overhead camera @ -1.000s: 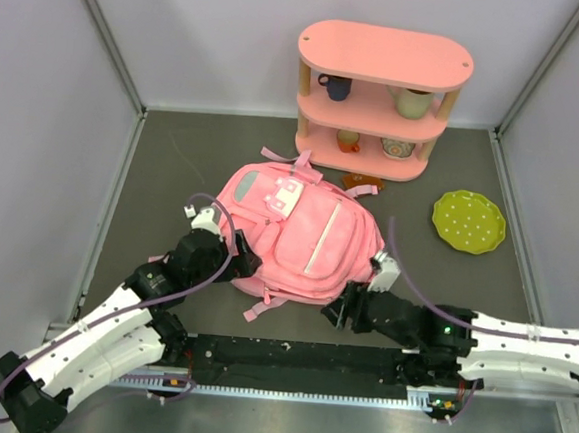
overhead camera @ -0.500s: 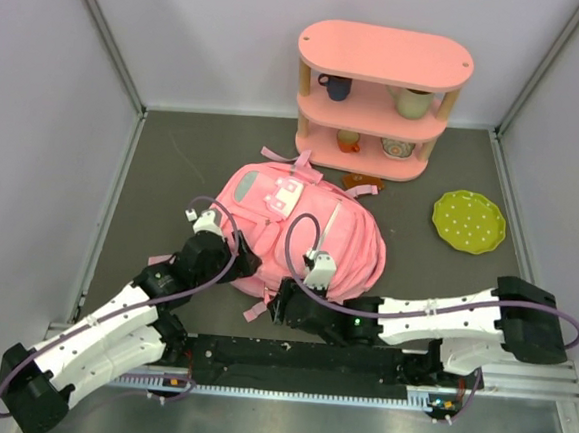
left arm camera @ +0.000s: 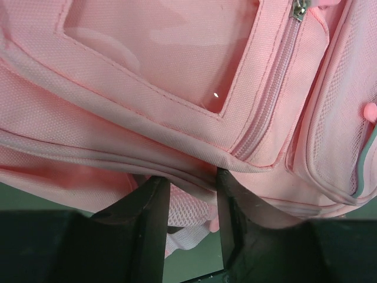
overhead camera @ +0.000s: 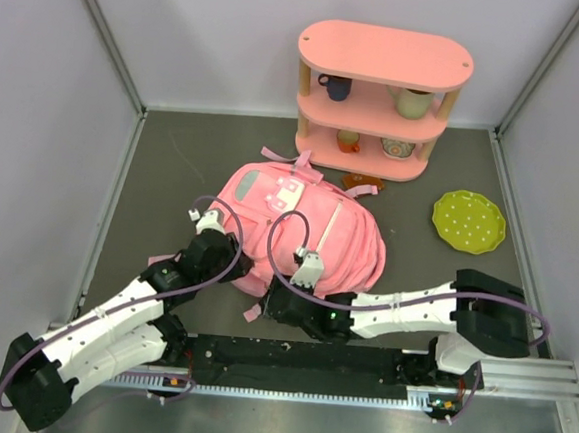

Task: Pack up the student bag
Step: Zip the student bag at the center of the board.

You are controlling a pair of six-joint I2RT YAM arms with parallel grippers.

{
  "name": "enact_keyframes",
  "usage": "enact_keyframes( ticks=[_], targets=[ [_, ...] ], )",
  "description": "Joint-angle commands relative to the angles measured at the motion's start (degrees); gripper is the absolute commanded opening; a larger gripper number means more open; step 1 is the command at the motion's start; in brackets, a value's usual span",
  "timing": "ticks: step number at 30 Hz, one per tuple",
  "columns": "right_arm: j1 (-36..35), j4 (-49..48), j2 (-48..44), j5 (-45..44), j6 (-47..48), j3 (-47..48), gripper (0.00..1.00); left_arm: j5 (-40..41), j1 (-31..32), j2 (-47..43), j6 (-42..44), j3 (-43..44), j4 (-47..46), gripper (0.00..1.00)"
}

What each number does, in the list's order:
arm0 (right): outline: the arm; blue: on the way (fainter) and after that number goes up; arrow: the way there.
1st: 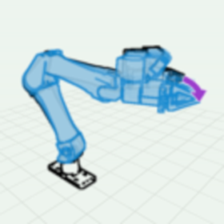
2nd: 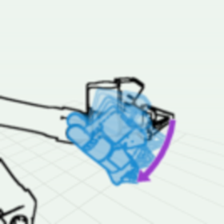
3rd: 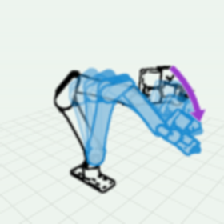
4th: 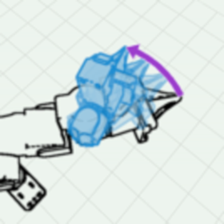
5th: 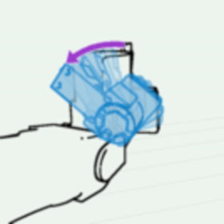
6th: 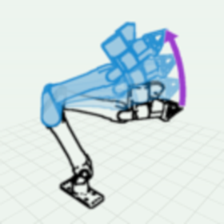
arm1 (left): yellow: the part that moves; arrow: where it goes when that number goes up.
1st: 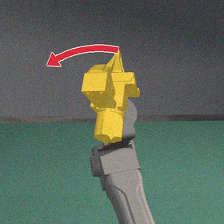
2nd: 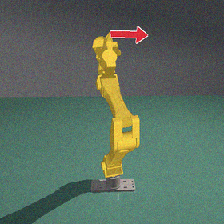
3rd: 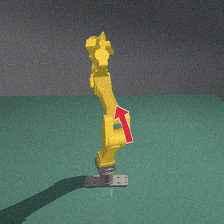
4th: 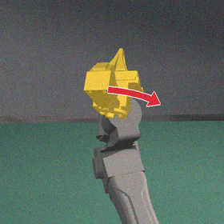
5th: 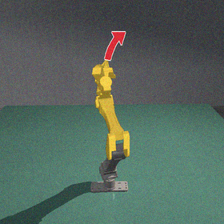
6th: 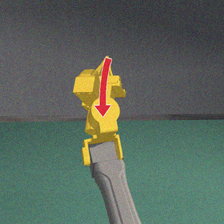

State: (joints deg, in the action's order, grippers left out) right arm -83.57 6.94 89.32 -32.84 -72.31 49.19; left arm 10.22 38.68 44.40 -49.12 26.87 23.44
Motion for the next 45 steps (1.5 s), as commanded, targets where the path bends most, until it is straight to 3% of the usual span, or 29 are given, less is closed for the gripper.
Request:
enact_keyframes(
  ticks=[1, 9, 17, 27, 30, 45],
  targets=[
    [2.36, -3.69, 2.26, 0.84, -1.43, 3.1, 0.54, 1.3, -0.27, 0.42, 1.57, 2.04, -3.67, 0.35],
    [3.41, -4.48, 7.88, 0.85, -1.87, 5.91, 0.49, -0.11, -0.18, 1.21, 2.37, 3.27, -3.75, 0.17],
    [4.99, -2.29, 12.1, -2.14, -1.95, 7.94, 0.4, -0.64, -0.27, 1.39, 2.63, 3.45, -3.75, 0.12],
    [5.26, 0.44, 11.67, -4.42, 0.68, 8.65, 0.0, -0.9, -0.18, 2.0, 3.33, 3.62, -4.1, 0.04],
    [5.26, 1.41, 10.18, -4.25, 2.69, 8.21, 0.0, -0.64, -0.18, 2.09, 3.42, 3.45, -4.19, 0.0],
    [5.35, 9.41, 3.14, -1.88, 7.72, 3.46, 0.0, 5.07, -0.36, 3.5, 6.58, 5.21, -0.15, 0.0]
  ],
)
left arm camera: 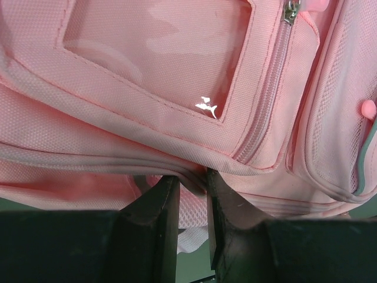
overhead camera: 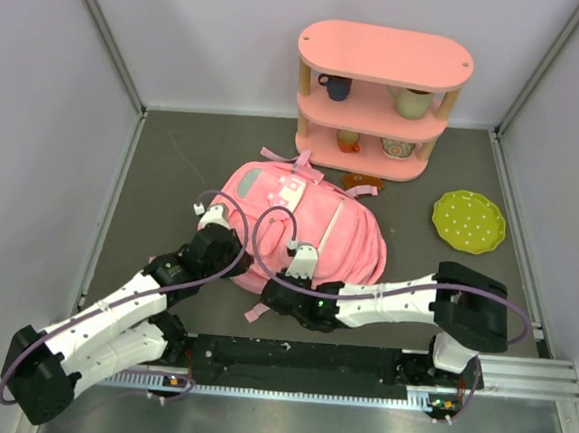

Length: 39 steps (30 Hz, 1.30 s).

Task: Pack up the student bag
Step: Zip the student bag at the center of the board.

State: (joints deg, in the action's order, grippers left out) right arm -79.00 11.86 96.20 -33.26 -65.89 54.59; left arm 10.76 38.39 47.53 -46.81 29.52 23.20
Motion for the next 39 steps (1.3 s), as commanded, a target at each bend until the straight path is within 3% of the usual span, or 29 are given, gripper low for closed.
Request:
enact_keyframes(
  ticks=[1, 28, 29, 30, 31, 32, 36, 39],
  targets=[
    [0.78, 4.84, -4.0, -1.03, 1.03, -2.46, 0.0, 4.7, -0.25, 0.29, 4.27, 2.56, 0.26, 0.0],
    [0.69, 8.36, -27.56, -3.66, -4.6, -22.94, 0.0, 1.81, -6.13, -0.77, 8.13, 4.06, 2.55, 0.0],
    [0.69, 8.36, -28.08, -3.66, -4.34, -23.03, 0.0, 1.19, -6.22, -0.86, 8.13, 4.06, 2.46, 0.04],
    [0.69, 8.36, -28.26, -3.57, -4.25, -22.95, 0.0, 0.32, -6.22, -1.12, 8.05, 4.14, 2.38, 0.14],
    [0.69, 8.36, -28.26, -3.4, -4.16, -22.69, 0.0, -0.56, -6.31, -1.47, 7.79, 4.06, 2.29, 0.27],
    [0.6, 8.18, -28.09, -3.13, -4.25, -22.6, 0.0, -2.74, -6.31, -1.82, 7.44, 4.06, 2.11, 0.53],
    [0.6, 6.69, -26.86, -2.34, -4.25, -22.07, 0.0, -6.01, -6.22, -5.5, 4.37, 4.67, 5.52, 0.82],
    [0.25, 5.28, -26.42, -1.99, -4.42, -21.89, 0.0, -10.23, -6.22, -8.58, 1.12, 5.37, 9.3, 0.91]
  ],
)
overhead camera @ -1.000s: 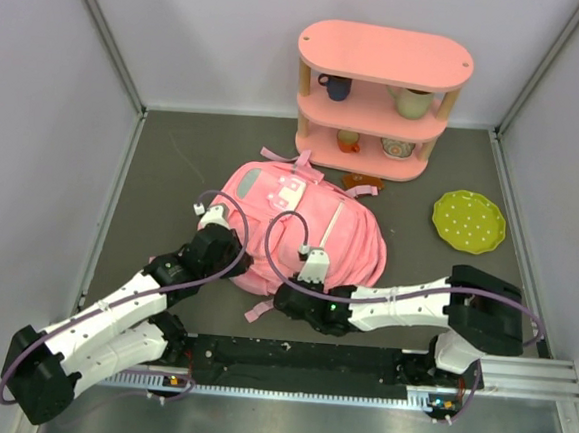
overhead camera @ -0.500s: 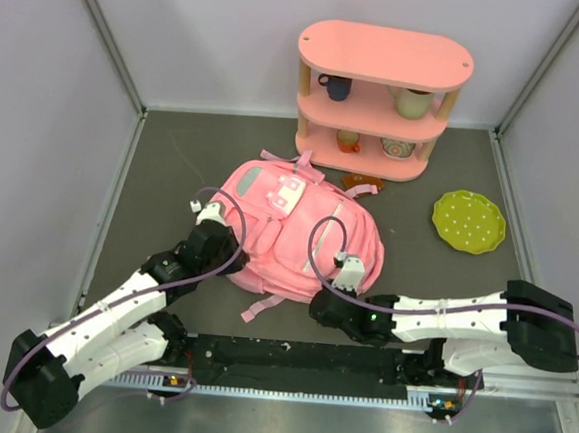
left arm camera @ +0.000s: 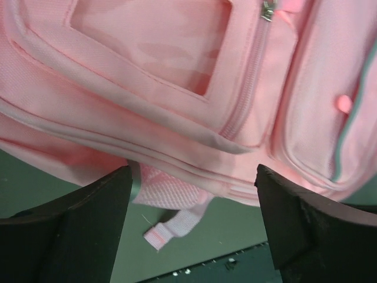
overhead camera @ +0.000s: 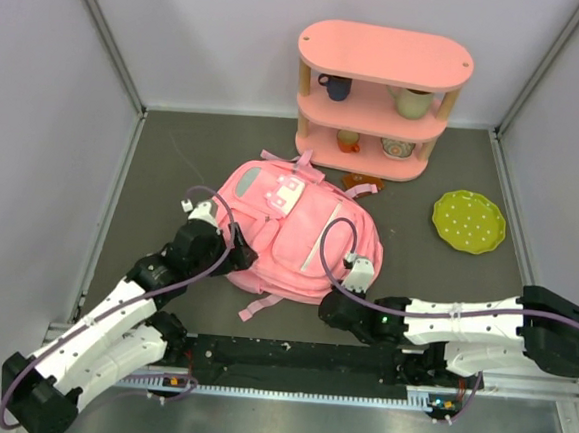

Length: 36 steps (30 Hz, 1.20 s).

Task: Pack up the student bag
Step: Zip the student bag at the center of the board.

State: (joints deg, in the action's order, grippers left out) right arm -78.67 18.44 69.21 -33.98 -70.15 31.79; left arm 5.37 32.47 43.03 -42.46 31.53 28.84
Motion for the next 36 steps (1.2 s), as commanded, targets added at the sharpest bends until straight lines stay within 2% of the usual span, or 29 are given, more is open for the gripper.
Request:
enact_keyframes(
  ticks=[1, 5, 10, 20, 24, 25, 30, 32, 33, 34, 36],
  targets=[
    [-0.08, -1.47, 0.92, -1.27, -0.16, 0.9, 0.0, -5.1, -0.3, -4.96, -5.94, 3.28, 4.64, 0.91],
    [-0.08, -2.09, 1.02, -1.27, -0.25, 0.9, 0.0, -9.67, -0.3, -10.23, -13.6, -1.89, 5.79, 0.92],
    [-0.16, -2.18, 0.05, -1.44, -0.6, 0.03, 0.0, -10.99, 0.05, -17.53, -20.98, -8.23, 6.23, 0.91],
    [-0.08, -2.18, -0.66, -1.62, -1.57, -0.33, 0.0, -6.08, 3.56, -18.33, -26.09, -12.8, 3.78, 0.8],
    [-0.16, -2.18, -0.3, -1.44, -1.66, 0.11, 0.0, -5.98, 5.32, -14.91, -28.82, -16.49, -4.82, 0.65],
    [-0.16, -2.18, -0.3, -1.36, -1.48, 0.11, 0.0, -3.81, 6.19, -13.94, -29.0, -17.2, -5.89, 0.62],
    [-0.25, -2.18, -0.74, -1.27, -1.22, 0.11, 0.0, 0.6, 7.17, -7.36, -27.42, -16.68, -9.41, 0.54],
    [-0.25, -1.91, -1.27, -1.53, -1.04, 0.03, 0.0, 2.27, 7.17, -5.68, -26.37, -15.8, -9.24, 0.26],
    [-0.25, -1.56, -1.44, -1.62, -1.13, -0.24, 0.0, 5.06, 7.08, -5.41, -25.93, -15.27, -8.46, 0.2],
    [-0.25, -1.13, -2.06, -1.97, -1.13, -0.41, 0.0, 6.66, 7.08, -5.15, -26.01, -14.05, -5.4, 0.08],
    [-0.25, -0.25, -2.85, -2.41, -1.3, -1.02, 0.0, 9.3, 6.64, -5.14, -24.0, -12.73, -2.75, 0.0]
  ],
)
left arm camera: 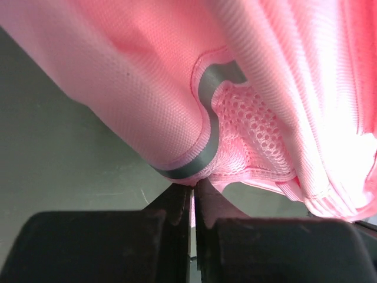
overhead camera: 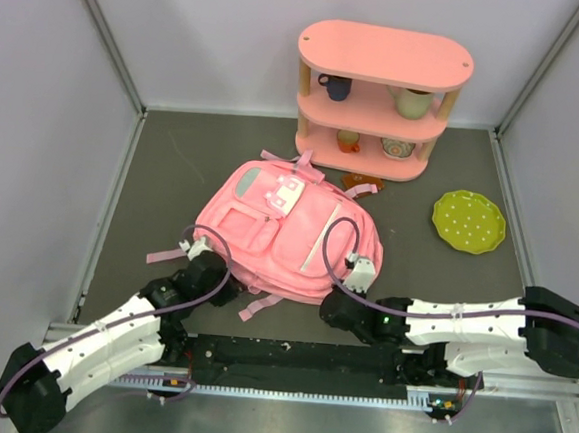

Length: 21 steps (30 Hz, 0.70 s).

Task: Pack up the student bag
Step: Zip the student bag at the center of the board.

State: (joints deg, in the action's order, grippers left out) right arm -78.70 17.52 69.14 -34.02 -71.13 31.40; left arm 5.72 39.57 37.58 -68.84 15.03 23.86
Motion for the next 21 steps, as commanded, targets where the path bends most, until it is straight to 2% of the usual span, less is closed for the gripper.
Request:
enact_keyframes(
  ticks=[1, 6, 14, 17, 21],
  targets=[
    [-0.32, 1.55, -3.31, -2.89, -0.67, -0.9, 0.0, 10.79, -0.81, 0.12, 3.0, 4.83, 3.29, 0.0],
    [-0.14, 3.57, -6.91, -4.56, -1.73, -3.0, 0.0, 13.8, -3.87, -1.9, 6.78, 6.86, 8.83, 0.0],
    [0.47, 5.77, -9.2, -5.0, -2.96, -5.12, 0.0, 10.11, -13.19, -5.15, 13.71, 6.86, 12.35, 0.0],
    [0.74, 6.12, -10.26, -5.53, -2.87, -5.56, 0.0, 8.44, -18.73, -6.29, 17.58, 7.73, 13.41, 0.0],
    [1.0, 6.47, -11.57, -6.14, -2.52, -6.08, 0.0, 0.38, -28.03, -4.98, 22.42, 9.23, 11.04, 0.0]
  ],
)
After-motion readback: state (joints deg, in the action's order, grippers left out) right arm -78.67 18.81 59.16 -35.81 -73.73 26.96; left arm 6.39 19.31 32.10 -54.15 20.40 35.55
